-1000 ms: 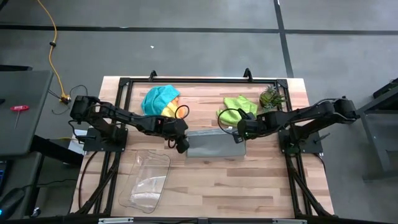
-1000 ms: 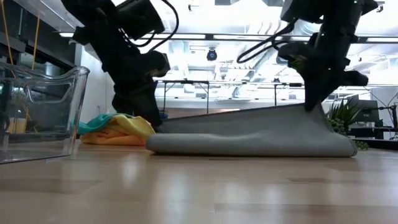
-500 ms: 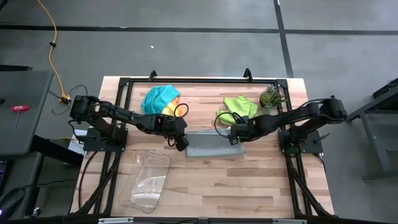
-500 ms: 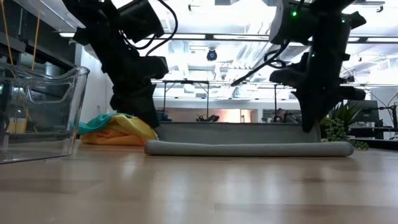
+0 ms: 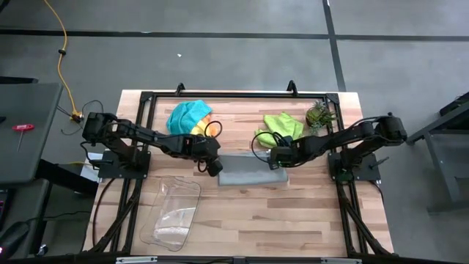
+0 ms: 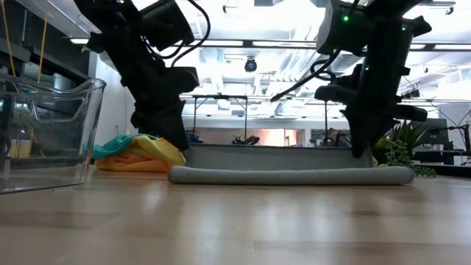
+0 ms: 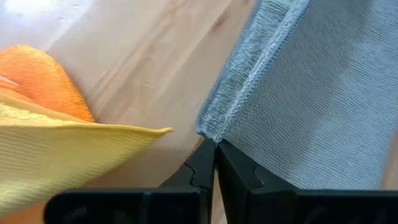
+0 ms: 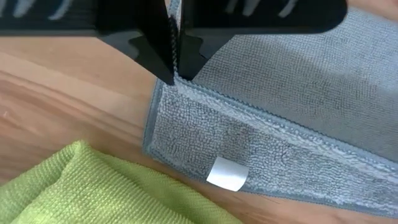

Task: Fold microfiber towels
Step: Fold the gray microfiber cloth

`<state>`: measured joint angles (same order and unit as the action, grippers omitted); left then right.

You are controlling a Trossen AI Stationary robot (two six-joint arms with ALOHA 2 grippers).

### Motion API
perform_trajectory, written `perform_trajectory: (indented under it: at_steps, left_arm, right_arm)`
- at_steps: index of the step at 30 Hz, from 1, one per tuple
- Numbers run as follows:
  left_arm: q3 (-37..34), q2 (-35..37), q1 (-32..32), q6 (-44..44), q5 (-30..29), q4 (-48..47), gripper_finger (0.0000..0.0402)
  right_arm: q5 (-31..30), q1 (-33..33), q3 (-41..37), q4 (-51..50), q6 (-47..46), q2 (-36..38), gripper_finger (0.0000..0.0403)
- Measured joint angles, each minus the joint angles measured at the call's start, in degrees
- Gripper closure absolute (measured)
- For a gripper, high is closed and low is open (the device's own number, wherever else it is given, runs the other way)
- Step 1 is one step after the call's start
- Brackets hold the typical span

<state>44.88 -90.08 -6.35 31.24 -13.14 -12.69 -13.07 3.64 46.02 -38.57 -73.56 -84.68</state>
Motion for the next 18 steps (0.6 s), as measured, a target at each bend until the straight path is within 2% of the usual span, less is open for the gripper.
perform_trajectory:
  at_steps: [11,14,18]
  left_arm:
    - [0.4,0.8,-0.3,-2.5,-2.0,-3.8,0.0301]
    - [1.8,3.2,-1.1,-4.2,-3.6,-7.4,0.0278]
    - [2.4,9.7,-2.7,-6.5,-5.2,-9.3,0.0253]
  right_arm:
    - [-1.8,-2.2,0.0,-1.5,0.5,0.9,0.0246]
    - [-2.7,-3.3,0.0,-2.7,3.1,3.4,0.0218]
    - [-2.9,-4.6,0.0,-5.2,6.7,8.9,0.0201]
